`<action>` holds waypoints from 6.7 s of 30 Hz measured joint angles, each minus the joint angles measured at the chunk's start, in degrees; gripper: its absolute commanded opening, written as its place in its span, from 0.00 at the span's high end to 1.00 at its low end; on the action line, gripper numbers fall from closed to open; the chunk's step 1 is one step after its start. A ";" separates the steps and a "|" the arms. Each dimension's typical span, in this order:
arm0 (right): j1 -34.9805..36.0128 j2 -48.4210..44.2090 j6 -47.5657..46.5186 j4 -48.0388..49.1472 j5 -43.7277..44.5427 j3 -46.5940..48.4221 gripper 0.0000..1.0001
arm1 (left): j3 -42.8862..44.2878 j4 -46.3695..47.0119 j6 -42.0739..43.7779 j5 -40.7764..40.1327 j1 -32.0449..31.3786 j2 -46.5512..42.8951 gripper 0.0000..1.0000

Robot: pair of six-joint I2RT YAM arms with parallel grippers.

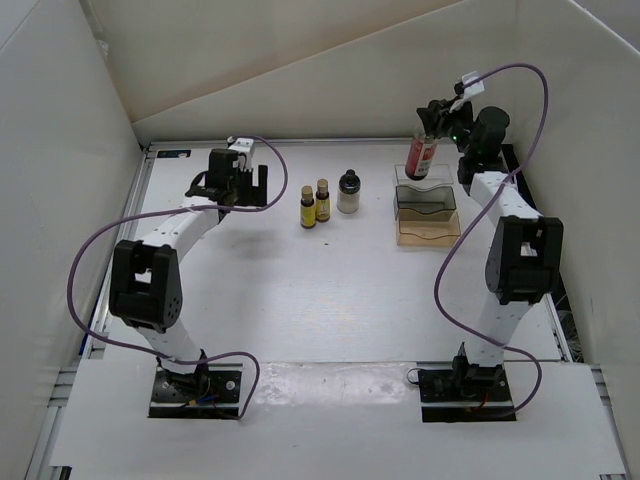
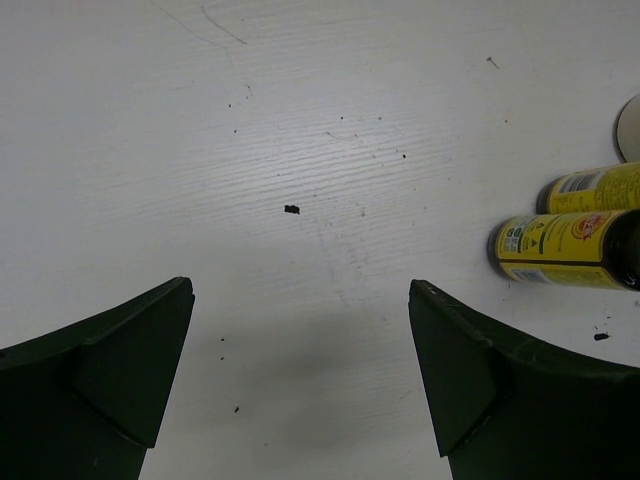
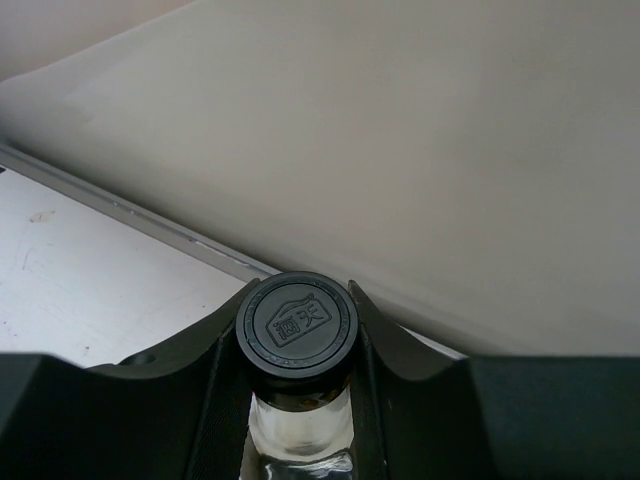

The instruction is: Organize the condiment bottles

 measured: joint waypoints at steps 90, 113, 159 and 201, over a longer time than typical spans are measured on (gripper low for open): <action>22.95 -9.03 -8.17 4.74 4.90 -27.87 0.10 | -7.93 5.62 -3.87 2.38 2.01 -4.98 0.00; 19.43 8.61 -2.43 8.00 3.37 -12.59 0.21 | -4.13 5.66 -4.17 2.75 2.99 2.01 0.00; 21.05 1.51 -4.68 0.24 6.47 -19.30 1.00 | -4.02 5.53 -4.79 3.54 3.39 2.08 0.00; 3.34 -33.92 -10.12 1.09 12.72 -50.12 1.00 | -7.10 6.88 -6.12 3.63 1.29 -2.47 0.00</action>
